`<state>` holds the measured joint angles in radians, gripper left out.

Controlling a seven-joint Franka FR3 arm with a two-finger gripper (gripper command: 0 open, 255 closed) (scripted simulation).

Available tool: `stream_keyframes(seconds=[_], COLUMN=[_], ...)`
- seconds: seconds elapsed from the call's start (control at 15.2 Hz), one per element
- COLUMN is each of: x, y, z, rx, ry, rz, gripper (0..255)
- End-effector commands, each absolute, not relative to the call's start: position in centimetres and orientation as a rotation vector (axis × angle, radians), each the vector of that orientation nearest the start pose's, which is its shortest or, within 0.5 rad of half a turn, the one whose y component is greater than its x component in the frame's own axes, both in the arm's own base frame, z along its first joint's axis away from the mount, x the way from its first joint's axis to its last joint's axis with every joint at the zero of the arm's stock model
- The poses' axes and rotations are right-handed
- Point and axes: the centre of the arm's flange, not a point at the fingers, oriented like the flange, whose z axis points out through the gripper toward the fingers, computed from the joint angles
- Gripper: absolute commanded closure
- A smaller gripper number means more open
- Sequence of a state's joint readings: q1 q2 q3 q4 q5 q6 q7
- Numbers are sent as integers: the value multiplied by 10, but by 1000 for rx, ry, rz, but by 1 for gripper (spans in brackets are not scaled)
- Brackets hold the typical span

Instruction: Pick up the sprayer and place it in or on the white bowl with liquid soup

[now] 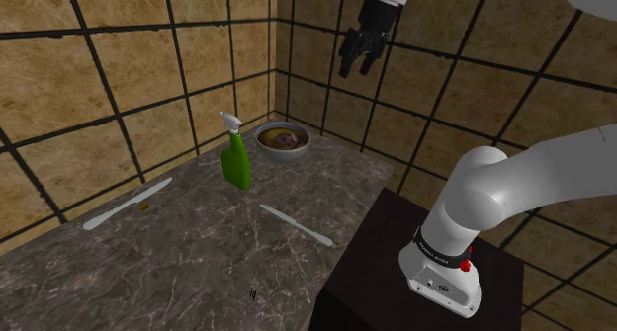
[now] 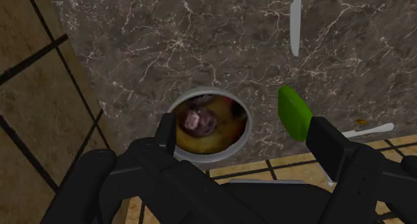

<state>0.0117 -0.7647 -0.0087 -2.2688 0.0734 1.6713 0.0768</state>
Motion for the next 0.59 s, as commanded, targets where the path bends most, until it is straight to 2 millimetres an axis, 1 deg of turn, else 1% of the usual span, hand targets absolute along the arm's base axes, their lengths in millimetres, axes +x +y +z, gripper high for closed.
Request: stream_keyframes(seconds=[0.0,0.53], x=[323,397], y=[7,79], z=[636,598], rx=[-3043,-3058], ry=[111,125], rz=[-250,-205], gripper=[0,0])
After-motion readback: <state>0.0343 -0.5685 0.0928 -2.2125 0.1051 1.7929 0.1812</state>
